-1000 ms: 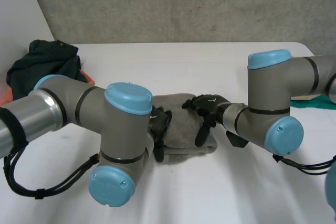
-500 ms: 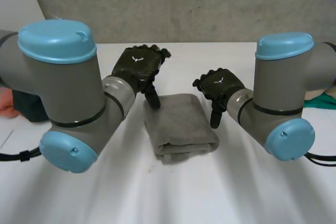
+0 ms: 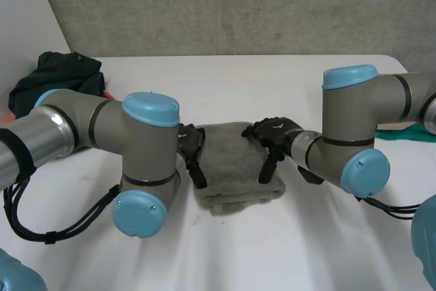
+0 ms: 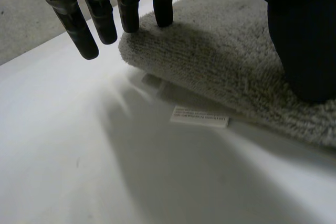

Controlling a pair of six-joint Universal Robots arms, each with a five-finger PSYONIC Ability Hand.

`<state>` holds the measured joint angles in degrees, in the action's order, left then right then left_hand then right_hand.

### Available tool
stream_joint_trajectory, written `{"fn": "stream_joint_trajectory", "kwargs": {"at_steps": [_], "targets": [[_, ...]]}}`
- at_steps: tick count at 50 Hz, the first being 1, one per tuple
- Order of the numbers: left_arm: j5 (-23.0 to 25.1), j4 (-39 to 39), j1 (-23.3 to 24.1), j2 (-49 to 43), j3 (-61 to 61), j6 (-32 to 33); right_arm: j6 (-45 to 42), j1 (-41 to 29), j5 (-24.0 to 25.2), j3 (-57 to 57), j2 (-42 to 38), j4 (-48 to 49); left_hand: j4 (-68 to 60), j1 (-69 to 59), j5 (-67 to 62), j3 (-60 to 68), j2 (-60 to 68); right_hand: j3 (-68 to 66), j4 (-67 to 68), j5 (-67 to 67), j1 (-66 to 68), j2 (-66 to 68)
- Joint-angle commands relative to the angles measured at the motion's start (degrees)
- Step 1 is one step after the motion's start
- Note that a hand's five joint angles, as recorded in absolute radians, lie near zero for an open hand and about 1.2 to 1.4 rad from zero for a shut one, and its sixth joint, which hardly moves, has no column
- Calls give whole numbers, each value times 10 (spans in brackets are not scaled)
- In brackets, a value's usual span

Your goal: Fold the laundry.

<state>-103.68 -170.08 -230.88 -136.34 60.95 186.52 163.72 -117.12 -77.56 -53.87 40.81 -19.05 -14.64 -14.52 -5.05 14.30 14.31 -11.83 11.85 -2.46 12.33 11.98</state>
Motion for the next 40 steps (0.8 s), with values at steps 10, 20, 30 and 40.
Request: {"fn": "stream_joint_trajectory", "kwargs": {"at_steps": [10,20,30,40], "targets": [[93,-28,-15,127,-6,18,-111,-20,-69,-74,105,38,32,31,37,-29,-29,18,-19,25,-23,-20],[300,-44,-48,210,2,3,-118,-89,-67,-326,200,239,34,33,38,-31,-31,18,-19,25,-23,-20],[471,-3,-55,223,4,-21,-112,-96,-65,-416,176,376,34,33,38,-31,-31,18,-19,25,-23,-20],[478,6,-51,223,28,-18,-119,-92,-64,-374,111,453,34,33,38,-31,-31,18,-19,25,-23,-20]]}}
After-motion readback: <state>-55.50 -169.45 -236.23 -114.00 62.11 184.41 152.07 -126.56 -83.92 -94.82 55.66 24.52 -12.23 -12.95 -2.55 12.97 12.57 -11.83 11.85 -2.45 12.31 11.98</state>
